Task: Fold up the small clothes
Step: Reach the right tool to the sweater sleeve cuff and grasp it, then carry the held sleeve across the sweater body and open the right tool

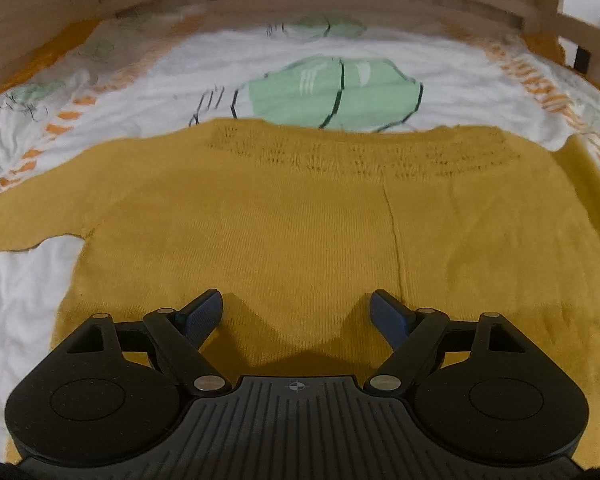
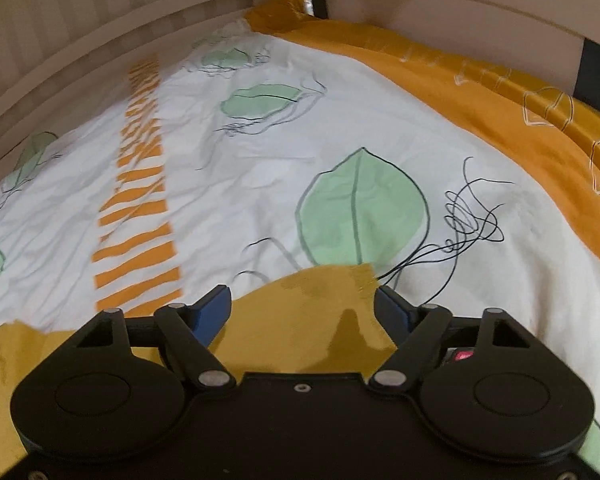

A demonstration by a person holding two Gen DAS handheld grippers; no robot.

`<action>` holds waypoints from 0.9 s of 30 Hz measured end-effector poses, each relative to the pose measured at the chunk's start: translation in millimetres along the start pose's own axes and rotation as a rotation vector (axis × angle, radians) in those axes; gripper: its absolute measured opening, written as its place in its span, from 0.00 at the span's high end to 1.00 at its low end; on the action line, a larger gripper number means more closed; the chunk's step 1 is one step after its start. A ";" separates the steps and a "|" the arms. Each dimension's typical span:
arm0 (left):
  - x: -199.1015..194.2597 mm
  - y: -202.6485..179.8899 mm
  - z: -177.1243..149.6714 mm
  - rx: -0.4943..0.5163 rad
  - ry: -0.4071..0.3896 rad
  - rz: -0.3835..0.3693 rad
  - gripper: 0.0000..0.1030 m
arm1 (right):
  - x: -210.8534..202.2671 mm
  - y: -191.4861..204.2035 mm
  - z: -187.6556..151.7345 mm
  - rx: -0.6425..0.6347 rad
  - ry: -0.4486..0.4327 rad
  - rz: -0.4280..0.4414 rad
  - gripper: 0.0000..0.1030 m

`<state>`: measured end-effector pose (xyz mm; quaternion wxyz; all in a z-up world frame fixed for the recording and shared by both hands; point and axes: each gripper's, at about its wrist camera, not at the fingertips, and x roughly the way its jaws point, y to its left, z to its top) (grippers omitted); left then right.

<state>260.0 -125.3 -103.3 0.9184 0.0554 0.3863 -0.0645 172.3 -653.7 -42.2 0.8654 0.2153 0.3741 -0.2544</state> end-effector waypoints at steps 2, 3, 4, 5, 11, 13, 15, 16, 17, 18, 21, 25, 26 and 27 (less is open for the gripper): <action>-0.1 0.9 -4.9 -0.011 -0.028 -0.004 0.21 | 8.8 -8.1 0.6 0.008 0.015 -0.011 0.25; -0.4 0.2 -7.1 -0.015 -0.040 -0.006 0.21 | 13.5 -12.2 -0.3 0.014 0.026 -0.019 0.26; -0.4 0.4 -7.9 -0.018 -0.045 -0.007 0.21 | 18.1 -16.0 -1.5 0.020 0.034 -0.024 0.27; -0.6 0.6 -7.9 -0.015 -0.045 -0.008 0.21 | 23.5 -20.1 -3.8 0.025 0.046 -0.028 0.28; 2.6 -1.9 -5.2 -0.008 -0.037 -0.006 0.20 | 36.0 -35.6 -16.8 0.077 0.072 0.019 0.55; 2.5 -2.1 -5.0 -0.006 -0.035 -0.005 0.20 | 31.7 -35.5 -15.6 0.093 0.067 0.041 0.70; 2.6 -1.6 -4.6 -0.003 -0.029 -0.008 0.20 | 23.6 -29.8 -11.9 0.093 0.056 0.040 0.87; 2.9 -0.9 -3.5 -0.004 -0.023 -0.012 0.20 | 19.2 -26.0 -9.9 0.090 0.053 0.047 0.87; 2.9 0.0 -1.9 -0.004 -0.015 -0.017 0.20 | 12.5 -20.4 -7.5 0.091 0.044 0.064 0.87; 3.1 0.7 -0.8 -0.004 -0.007 -0.022 0.21 | 5.8 -13.8 -5.2 0.090 0.031 0.078 0.87; -0.3 7.7 4.6 -0.015 0.026 -0.057 0.28 | -17.9 10.5 1.9 0.080 -0.005 0.129 0.87; -11.7 26.4 9.0 -0.047 0.063 -0.100 0.34 | -52.7 56.0 11.2 0.063 -0.049 0.224 0.87; -16.0 33.8 9.9 -0.060 0.065 -0.108 0.34 | -61.5 70.0 12.6 0.050 -0.058 0.246 0.87; -19.9 39.7 10.6 -0.068 0.065 -0.111 0.34 | -70.1 87.0 13.9 0.036 -0.064 0.275 0.87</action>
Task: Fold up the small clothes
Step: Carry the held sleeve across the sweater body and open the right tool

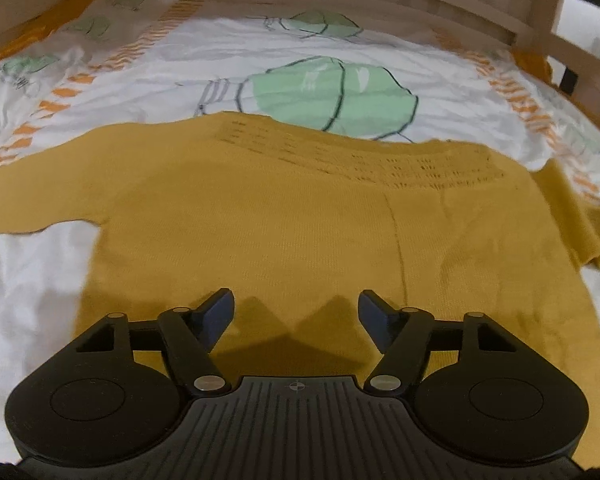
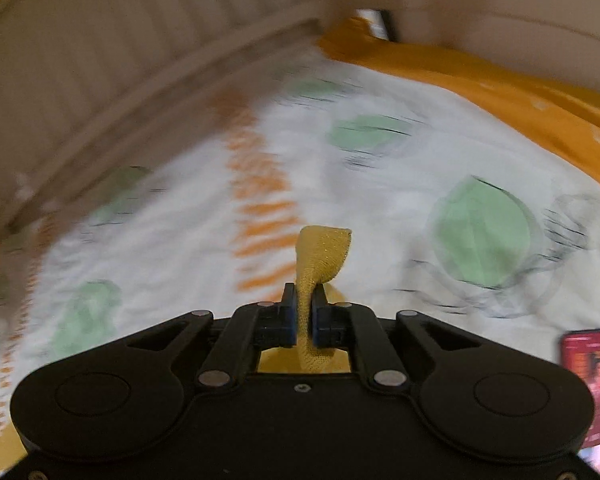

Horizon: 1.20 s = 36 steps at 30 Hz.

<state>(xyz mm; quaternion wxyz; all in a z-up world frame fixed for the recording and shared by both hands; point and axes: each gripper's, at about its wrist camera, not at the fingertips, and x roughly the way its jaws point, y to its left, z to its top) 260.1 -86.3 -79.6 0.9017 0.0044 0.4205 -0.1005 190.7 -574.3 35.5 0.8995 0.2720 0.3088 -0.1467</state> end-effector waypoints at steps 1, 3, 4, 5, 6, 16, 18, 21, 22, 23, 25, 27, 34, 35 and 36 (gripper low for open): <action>-5.2 6.7 1.0 -0.005 -0.002 -0.002 0.34 | -1.8 17.5 0.6 -0.010 0.001 0.027 0.87; -15.4 19.5 2.9 -0.009 -0.010 0.000 0.34 | -5.3 55.7 -0.7 -0.032 0.007 0.088 0.87; -20.3 27.1 3.6 -0.010 -0.013 0.006 0.34 | -6.0 74.5 -3.3 -0.045 0.012 0.118 0.87; -24.2 32.3 4.6 -0.008 -0.013 0.012 0.34 | -5.9 97.1 -6.6 -0.060 0.021 0.154 0.87; -28.6 40.5 5.5 -0.005 -0.013 0.023 0.34 | -4.9 114.3 -10.4 -0.073 0.029 0.183 0.87; -49.5 111.8 1.6 -0.037 -0.064 0.111 0.34 | 37.0 286.9 -88.0 -0.198 0.155 0.445 0.87; -49.7 122.7 -0.4 -0.068 -0.064 0.106 0.34 | 52.3 308.8 -111.1 -0.202 0.193 0.474 0.87; -45.9 134.7 -4.1 -0.112 -0.053 0.092 0.34 | 70.5 335.4 -146.8 -0.225 0.243 0.498 0.87; -44.2 137.0 -4.9 -0.119 -0.049 0.091 0.34 | 74.5 345.8 -157.8 -0.236 0.257 0.506 0.87; -43.0 139.0 -5.5 -0.125 -0.046 0.089 0.34 | 77.5 353.2 -169.4 -0.245 0.271 0.512 0.86; -40.5 139.9 -5.4 -0.132 -0.041 0.082 0.34 | 84.6 361.0 -187.0 -0.262 0.291 0.517 0.83; -43.0 142.8 -8.0 -0.134 -0.048 0.074 0.34 | 89.5 362.5 -201.9 -0.257 0.305 0.532 0.77; -39.3 143.8 -10.4 -0.137 -0.040 0.055 0.34 | 84.1 332.6 -210.6 -0.216 0.234 0.524 0.48; -38.8 143.5 -10.5 -0.139 -0.038 0.051 0.34 | 80.3 325.1 -209.2 -0.226 0.219 0.513 0.48; -37.8 142.7 -10.8 -0.140 -0.037 0.051 0.34 | 75.9 315.6 -208.3 -0.234 0.204 0.497 0.48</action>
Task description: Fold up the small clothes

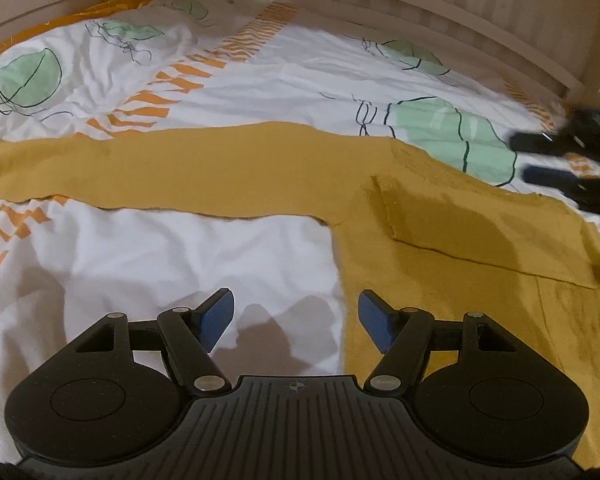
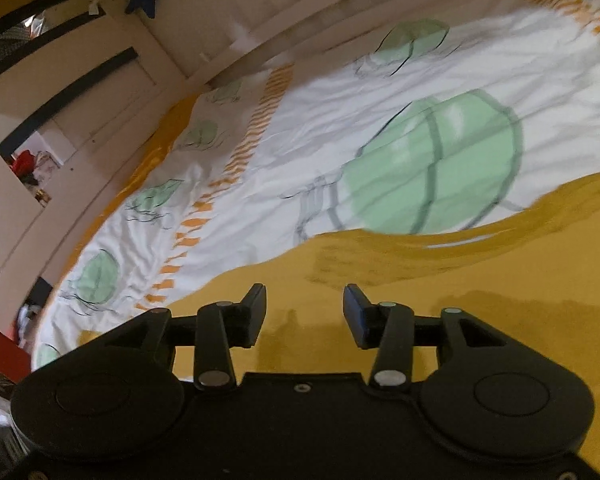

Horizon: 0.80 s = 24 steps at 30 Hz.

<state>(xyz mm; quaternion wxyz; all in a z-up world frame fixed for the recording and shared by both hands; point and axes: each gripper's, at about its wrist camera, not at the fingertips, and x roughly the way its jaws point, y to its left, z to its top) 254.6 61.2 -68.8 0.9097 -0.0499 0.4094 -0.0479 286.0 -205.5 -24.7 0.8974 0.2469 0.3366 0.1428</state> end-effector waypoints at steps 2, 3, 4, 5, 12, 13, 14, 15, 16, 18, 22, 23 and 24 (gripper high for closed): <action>1.4 -2.1 0.2 0.002 0.005 -0.005 0.34 | -15.7 -11.4 -4.7 -0.013 -0.021 -0.046 0.41; 1.9 -3.8 0.5 0.006 0.009 -0.009 0.34 | -23.6 -17.0 -8.6 -0.025 -0.033 -0.074 0.34; 1.9 -5.4 0.7 0.010 0.010 -0.012 0.34 | -33.7 -23.6 -13.7 -0.046 -0.047 -0.105 0.31; 2.0 -7.6 1.4 0.017 0.012 -0.013 0.34 | -42.6 -28.4 -19.0 -0.074 -0.057 -0.141 0.24; 5.2 -29.6 15.6 0.057 0.019 -0.038 0.34 | -90.4 -61.2 -64.4 -0.168 -0.104 -0.331 0.11; 5.8 -33.6 19.0 0.062 0.018 -0.043 0.34 | -95.6 -65.0 -68.9 -0.155 -0.115 -0.350 0.10; 6.5 -37.4 22.1 0.065 0.016 -0.051 0.34 | -98.5 -67.6 -72.3 -0.144 -0.119 -0.381 0.06; 7.1 -41.9 25.3 0.066 0.012 -0.062 0.34 | -100.2 -70.1 -75.7 -0.140 -0.109 -0.425 0.04; 8.1 -46.5 28.6 0.066 0.006 -0.071 0.34 | -99.5 -71.1 -77.5 -0.147 -0.095 -0.465 0.04; 11.2 -55.7 33.1 0.072 -0.004 -0.079 0.34 | -95.3 -71.8 -79.4 -0.174 -0.056 -0.523 0.04; 21.0 -71.2 38.7 0.108 -0.006 -0.074 0.37 | -98.6 -73.9 -80.7 -0.171 -0.061 -0.487 0.04; 23.7 -73.6 39.6 0.114 -0.003 -0.075 0.38 | -100.8 -75.3 -80.6 -0.157 -0.068 -0.464 0.05; 27.9 -76.6 41.0 0.119 0.003 -0.080 0.38 | -102.6 -76.6 -80.5 -0.140 -0.075 -0.442 0.05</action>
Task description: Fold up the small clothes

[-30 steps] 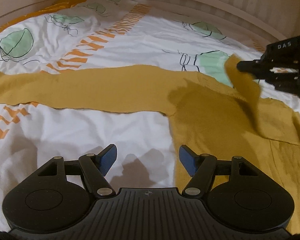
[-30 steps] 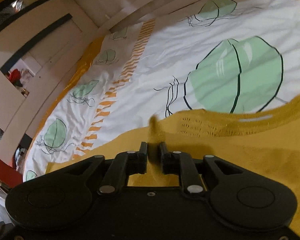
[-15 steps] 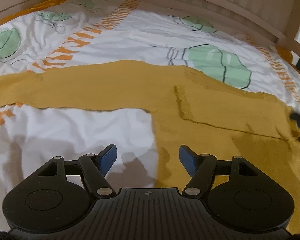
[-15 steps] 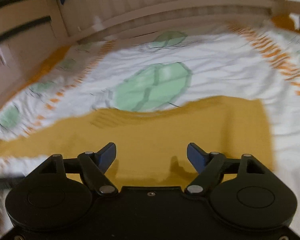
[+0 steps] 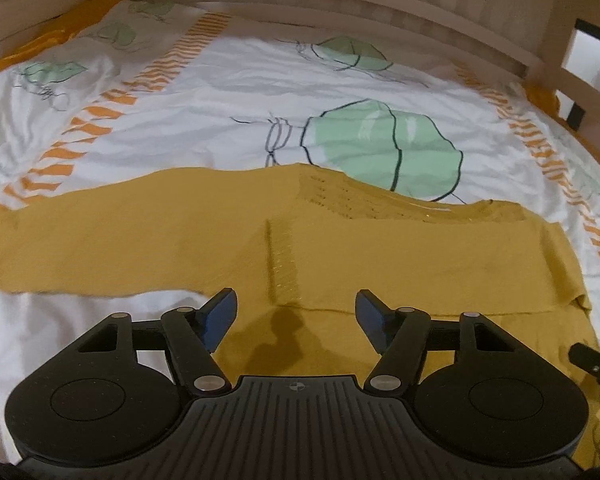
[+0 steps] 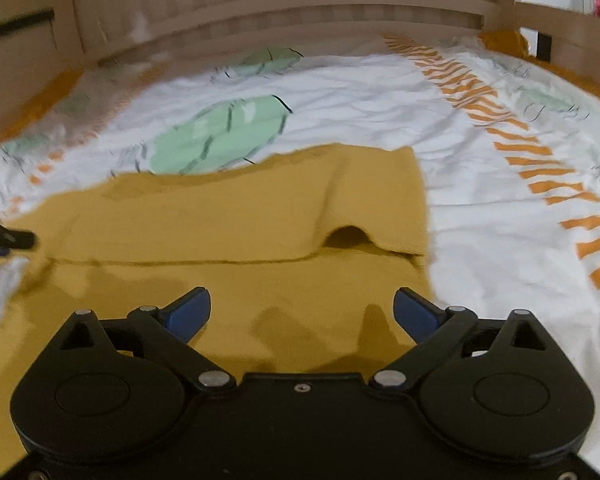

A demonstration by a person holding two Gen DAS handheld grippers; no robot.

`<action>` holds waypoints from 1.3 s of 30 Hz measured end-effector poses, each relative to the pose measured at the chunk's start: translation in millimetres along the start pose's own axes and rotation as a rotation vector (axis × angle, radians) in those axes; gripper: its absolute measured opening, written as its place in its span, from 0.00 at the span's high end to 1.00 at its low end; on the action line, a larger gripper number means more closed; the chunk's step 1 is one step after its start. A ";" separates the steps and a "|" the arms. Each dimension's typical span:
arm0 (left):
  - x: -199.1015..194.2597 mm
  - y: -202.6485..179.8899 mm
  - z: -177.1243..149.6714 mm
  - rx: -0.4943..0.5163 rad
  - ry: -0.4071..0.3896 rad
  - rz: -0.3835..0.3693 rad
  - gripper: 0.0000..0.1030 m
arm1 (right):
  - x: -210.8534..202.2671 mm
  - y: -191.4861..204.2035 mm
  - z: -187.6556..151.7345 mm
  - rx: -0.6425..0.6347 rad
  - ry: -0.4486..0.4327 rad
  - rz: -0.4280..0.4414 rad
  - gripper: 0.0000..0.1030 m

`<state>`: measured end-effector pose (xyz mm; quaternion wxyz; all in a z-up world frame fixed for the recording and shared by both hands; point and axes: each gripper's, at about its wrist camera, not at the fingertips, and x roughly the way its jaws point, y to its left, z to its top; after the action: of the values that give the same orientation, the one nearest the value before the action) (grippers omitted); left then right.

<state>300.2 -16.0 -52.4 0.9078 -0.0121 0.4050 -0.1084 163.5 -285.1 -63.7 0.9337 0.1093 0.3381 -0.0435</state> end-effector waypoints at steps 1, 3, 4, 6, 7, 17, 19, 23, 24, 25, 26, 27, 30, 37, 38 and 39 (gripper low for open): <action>3.7 -0.9 1.0 0.000 0.005 -0.002 0.39 | -0.3 -2.4 -1.6 0.016 -0.001 0.022 0.05; 13.3 -1.6 3.6 -0.014 0.023 0.006 0.41 | -1.4 -4.5 -1.2 0.045 0.000 0.062 0.05; 17.2 -1.8 4.6 -0.024 0.029 0.006 0.44 | -1.9 -4.7 -1.4 0.053 0.000 0.070 0.05; 25.6 -1.8 6.6 -0.042 0.044 -0.008 0.46 | -0.7 -3.5 -0.8 0.055 0.005 0.078 0.05; 29.1 -1.8 7.2 -0.047 0.052 -0.010 0.46 | -1.1 -2.9 -1.4 0.054 0.003 0.079 0.05; 53.1 -0.1 10.4 -0.052 0.082 0.042 0.47 | -2.6 17.4 -8.1 -0.001 0.019 0.105 0.04; 55.0 -2.9 14.0 -0.046 0.082 0.035 0.52 | -0.4 19.8 -9.7 -0.004 0.033 0.114 0.04; 59.8 -7.8 20.1 -0.043 0.081 0.034 0.67 | 3.5 20.8 -11.8 0.008 0.067 0.135 0.04; 61.1 -8.2 21.4 -0.048 0.078 0.035 0.77 | 3.1 21.1 -12.4 0.008 0.068 0.136 0.04; 61.8 -7.9 22.1 -0.054 0.075 0.035 0.85 | 2.8 21.5 -12.4 0.009 0.068 0.135 0.04; 62.2 -7.3 23.0 -0.066 0.073 0.038 0.87 | 2.5 21.3 -12.4 0.009 0.067 0.133 0.04; 61.6 -7.2 23.6 -0.082 0.065 0.049 0.93 | 2.4 20.9 -12.2 0.010 0.066 0.132 0.04; 50.7 -10.1 26.3 -0.091 0.011 0.070 0.93 | 2.3 18.7 -11.6 0.022 0.068 0.132 0.04; 12.9 -13.8 42.5 0.026 -0.135 0.109 0.93 | 3.7 14.9 -12.1 0.042 0.089 0.121 0.04; 14.3 -12.0 45.0 0.025 -0.130 0.113 0.93 | 4.3 14.8 -12.2 0.042 0.091 0.119 0.04; 17.3 -8.9 46.3 0.023 -0.117 0.115 0.93 | 5.1 15.1 -12.5 0.040 0.094 0.118 0.04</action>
<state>344.0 -31.3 -33.1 0.9348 0.0152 0.3499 -0.0597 161.9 -267.6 -73.6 0.9153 0.1497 0.3738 0.0099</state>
